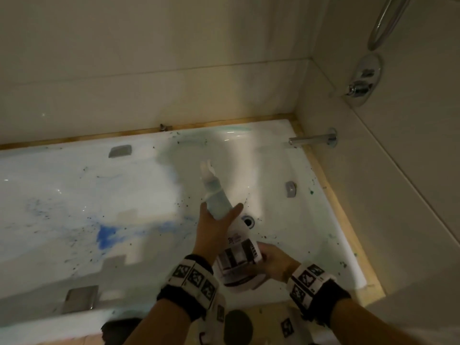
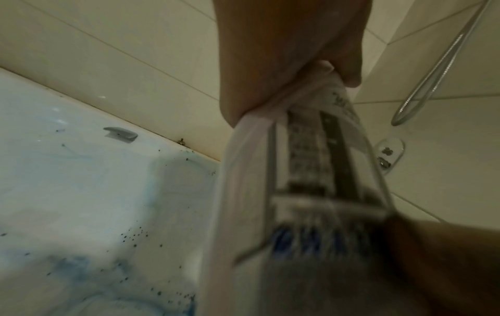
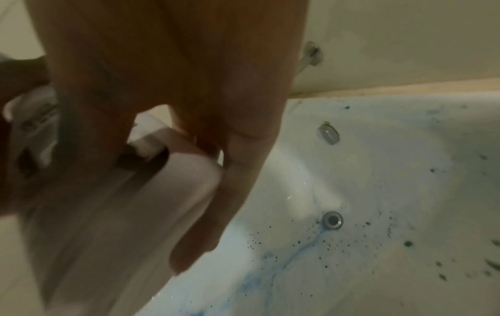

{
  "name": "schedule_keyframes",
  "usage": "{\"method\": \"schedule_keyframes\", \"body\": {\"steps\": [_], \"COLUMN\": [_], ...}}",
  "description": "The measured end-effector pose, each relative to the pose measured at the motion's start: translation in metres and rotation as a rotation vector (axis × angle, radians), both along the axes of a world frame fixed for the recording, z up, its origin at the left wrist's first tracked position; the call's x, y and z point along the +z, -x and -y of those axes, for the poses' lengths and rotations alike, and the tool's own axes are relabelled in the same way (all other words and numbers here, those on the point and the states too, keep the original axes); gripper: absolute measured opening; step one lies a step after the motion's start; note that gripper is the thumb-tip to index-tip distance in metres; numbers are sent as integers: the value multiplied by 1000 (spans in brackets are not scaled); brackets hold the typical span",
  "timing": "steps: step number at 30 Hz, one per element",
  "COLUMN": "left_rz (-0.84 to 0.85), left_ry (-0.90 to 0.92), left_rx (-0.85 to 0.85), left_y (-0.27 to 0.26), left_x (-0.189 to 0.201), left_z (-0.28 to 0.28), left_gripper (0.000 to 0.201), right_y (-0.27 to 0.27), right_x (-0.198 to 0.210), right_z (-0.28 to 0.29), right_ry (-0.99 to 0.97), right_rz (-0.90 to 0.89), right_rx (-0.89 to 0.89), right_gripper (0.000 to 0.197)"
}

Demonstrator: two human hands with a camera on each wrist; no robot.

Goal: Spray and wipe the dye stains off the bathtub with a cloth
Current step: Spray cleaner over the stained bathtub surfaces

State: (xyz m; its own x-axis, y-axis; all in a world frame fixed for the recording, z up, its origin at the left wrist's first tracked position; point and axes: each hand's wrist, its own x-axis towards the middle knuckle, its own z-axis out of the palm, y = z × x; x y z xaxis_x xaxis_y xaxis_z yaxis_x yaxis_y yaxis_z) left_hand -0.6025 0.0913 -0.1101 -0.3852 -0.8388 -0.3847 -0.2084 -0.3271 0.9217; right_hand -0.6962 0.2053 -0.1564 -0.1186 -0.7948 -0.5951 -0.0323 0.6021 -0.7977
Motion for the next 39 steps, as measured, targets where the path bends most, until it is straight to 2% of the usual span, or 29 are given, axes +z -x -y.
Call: {"method": "schedule_keyframes", "body": {"steps": [3, 6, 9, 11, 13, 16, 17, 20, 22, 23, 26, 28, 32, 36, 39], "left_rz": [-125, -240, -321, -282, -204, -124, -100, -1, 34, 35, -2, -9, 2, 23, 105], "left_ry": [-59, -107, -134, -121, -114, -153, -172, -235, -316, -353, -400, -386, -345, -375, -386], "left_rx": [86, 53, 28, 14, -10, -62, -90, -229, -296, -310, -318, -299, -245, -293, -319], "left_y": [9, 11, 12, 16, 20, 22, 23, 33, 48, 59, 100, 133, 194, 223, 232], "left_x": [8, 16, 19, 17, 11, -6, -13, -35, -46, -49, -51, -48, -40, -48, -60], "left_z": [9, 12, 16, 17, 13, 0, -6, -28, -39, -41, -37, -31, -20, -19, -24], "left_gripper": [40, 27, 38, 43, 38, 31, 27, 19, 19, 20, 23, 16, 13, 11, 22], "right_y": [3, 3, 0, -5, -8, 7, 19, 65, 91, 101, 121, 128, 139, 147, 154], "right_x": [1, 2, 4, 2, -4, -11, -12, -15, -18, -22, -36, -44, -51, -53, -55], "right_z": [2, 2, -3, -5, -9, -22, -31, -66, -95, -109, -147, -165, -180, -180, -178], "right_ry": [53, 43, 9, -50, -140, -231, -251, -321, -389, -411, -467, -482, -481, -485, -493], "right_rz": [-18, 19, 33, 17, 9, -71, -112, -191, -187, -206, -226, -189, -193, -179, -214], "right_rx": [-29, -58, -45, -18, 46, 247, 244, -17, -248, -302, -366, -418, -467, -488, -439], "right_gripper": [37, 44, 46, 45, 48, 49, 46, 34, 22, 18, 16, 13, 6, 3, 6]}}
